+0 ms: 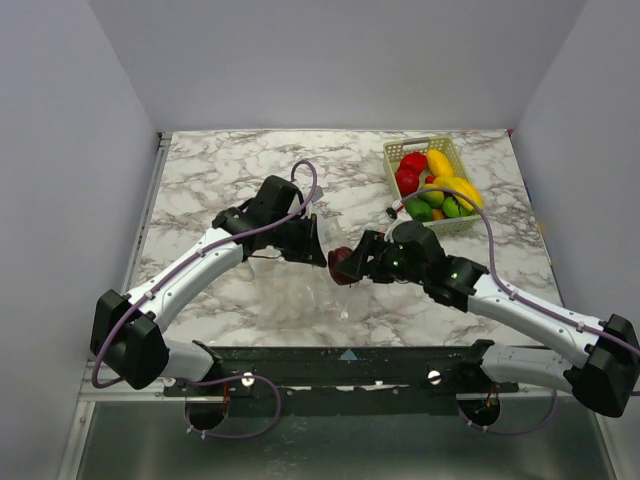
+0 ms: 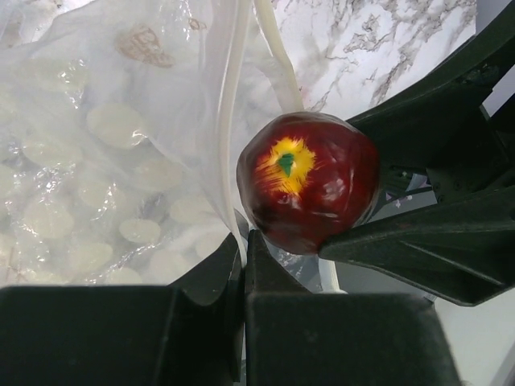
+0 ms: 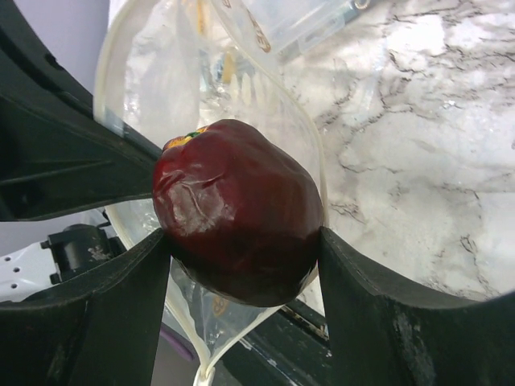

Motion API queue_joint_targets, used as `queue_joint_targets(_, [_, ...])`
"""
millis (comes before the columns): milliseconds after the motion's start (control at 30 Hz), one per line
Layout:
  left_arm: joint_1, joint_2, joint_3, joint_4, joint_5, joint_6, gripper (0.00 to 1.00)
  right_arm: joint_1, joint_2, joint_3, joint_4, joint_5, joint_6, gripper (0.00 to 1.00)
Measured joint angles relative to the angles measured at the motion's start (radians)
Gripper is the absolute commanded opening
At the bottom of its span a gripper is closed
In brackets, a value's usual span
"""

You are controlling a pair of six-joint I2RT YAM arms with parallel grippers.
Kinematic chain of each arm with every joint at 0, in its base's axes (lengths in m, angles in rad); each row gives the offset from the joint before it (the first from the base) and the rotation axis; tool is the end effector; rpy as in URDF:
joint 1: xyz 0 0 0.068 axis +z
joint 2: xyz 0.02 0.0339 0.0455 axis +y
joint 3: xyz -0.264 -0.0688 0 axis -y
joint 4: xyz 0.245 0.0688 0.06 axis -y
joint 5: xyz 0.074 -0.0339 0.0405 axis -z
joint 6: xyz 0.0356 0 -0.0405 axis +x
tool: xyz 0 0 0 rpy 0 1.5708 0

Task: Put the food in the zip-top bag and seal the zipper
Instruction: Place the fake vegetable in the zipper food storage bag.

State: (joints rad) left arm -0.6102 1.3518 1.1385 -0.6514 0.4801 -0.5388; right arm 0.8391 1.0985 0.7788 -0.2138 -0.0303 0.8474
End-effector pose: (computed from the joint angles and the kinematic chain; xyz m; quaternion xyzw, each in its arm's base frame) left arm 0.2228 -0.1758 0.2976 0.1147 0.9079 -0.3698 0.1607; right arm 0.1634 0.1835 0.2728 -0.0039 0.8684 0.3789 0.3198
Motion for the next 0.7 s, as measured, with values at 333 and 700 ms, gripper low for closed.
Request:
queue_joint_targets(333, [0.0,-0.003,0.0,0.0,0.001,0.0,0.0,0.026,0.006,0.005,-0.028,0.037,-0.008,0.91])
queue_joint_targets(700, [0.0,-0.016,0.0,0.001,0.001,0.0,0.0,0.037,-0.011,0.029,-0.046,0.124,-0.025,0.88])
